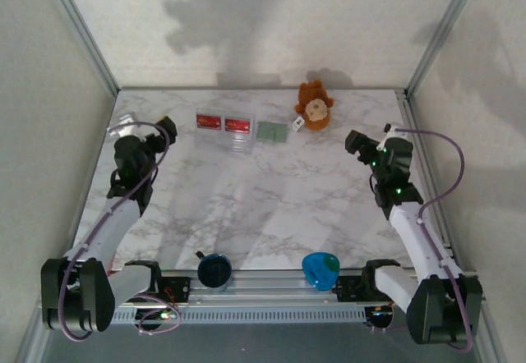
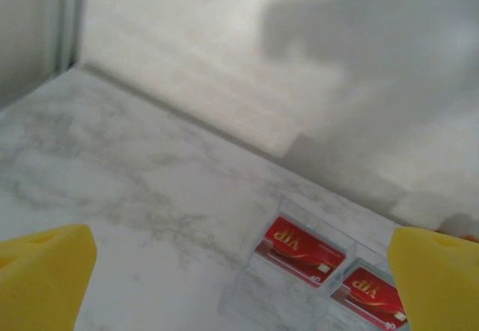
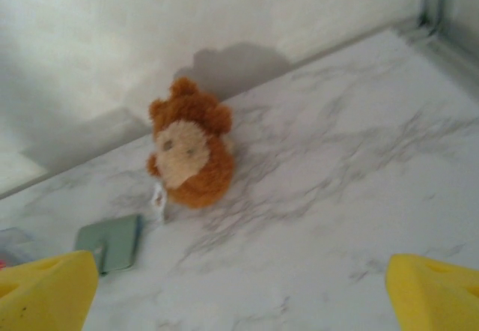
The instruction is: Put the credit cards into the card holder
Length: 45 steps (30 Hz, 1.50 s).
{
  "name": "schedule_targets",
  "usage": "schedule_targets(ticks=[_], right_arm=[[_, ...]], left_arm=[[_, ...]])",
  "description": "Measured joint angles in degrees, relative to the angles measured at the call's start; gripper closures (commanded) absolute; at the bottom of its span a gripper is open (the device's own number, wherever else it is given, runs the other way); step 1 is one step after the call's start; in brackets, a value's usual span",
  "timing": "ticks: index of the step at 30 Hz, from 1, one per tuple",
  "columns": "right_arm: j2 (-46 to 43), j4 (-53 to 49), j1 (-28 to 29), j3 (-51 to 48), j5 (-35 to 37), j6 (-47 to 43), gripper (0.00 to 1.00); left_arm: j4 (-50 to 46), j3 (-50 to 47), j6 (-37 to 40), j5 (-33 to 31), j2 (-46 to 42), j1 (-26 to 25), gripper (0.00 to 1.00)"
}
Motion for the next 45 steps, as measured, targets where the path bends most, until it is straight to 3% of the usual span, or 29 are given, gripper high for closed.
schedule_targets(ticks=[3, 5, 10, 16, 23, 26, 32, 45], right_arm=[[6.0, -4.9, 4.0, 5.0, -2.7, 3.2, 0.01], [11.2, -7.5, 10.0, 8.1, -3.1, 4.1, 0.01], [26.7, -11.0, 22.4, 19.1, -5.1, 5.2, 0.12], [46.5, -13.5, 28.7, 37.3, -6.6, 5.7, 0.19], [63.9, -18.7, 32.2, 58.2, -6.3, 5.7, 0.32], [67.8, -20.4, 32.7, 62.7, -4.6, 6.5, 0.39], [70.9, -24.2, 33.6, 65.2, 1.4, 7.0, 0.44], [74.2, -26.5, 34.6, 69.6, 6.1, 6.4, 0.58]], left_arm=[[-7.5, 2.6, -4.0, -0.3, 3.3, 0.1, 0.0], [-10.9, 2.5, -5.6, 2.2, 5.1, 0.1, 0.0], [-14.1, 0.3, -8.5, 9.3, 6.3, -0.2, 0.0], [-16.1, -1.8, -11.8, 14.0, 6.2, -1.6, 0.0], [-16.2, -9.4, -15.3, 15.5, -3.7, -1.6, 0.0], [-16.7, -8.9, -15.3, 16.0, -4.8, -1.6, 0.0], [-19.3, -7.7, -15.3, 18.0, -5.0, -1.6, 0.0], [-22.8, -7.2, -14.4, 19.3, -7.0, -1.6, 0.0]])
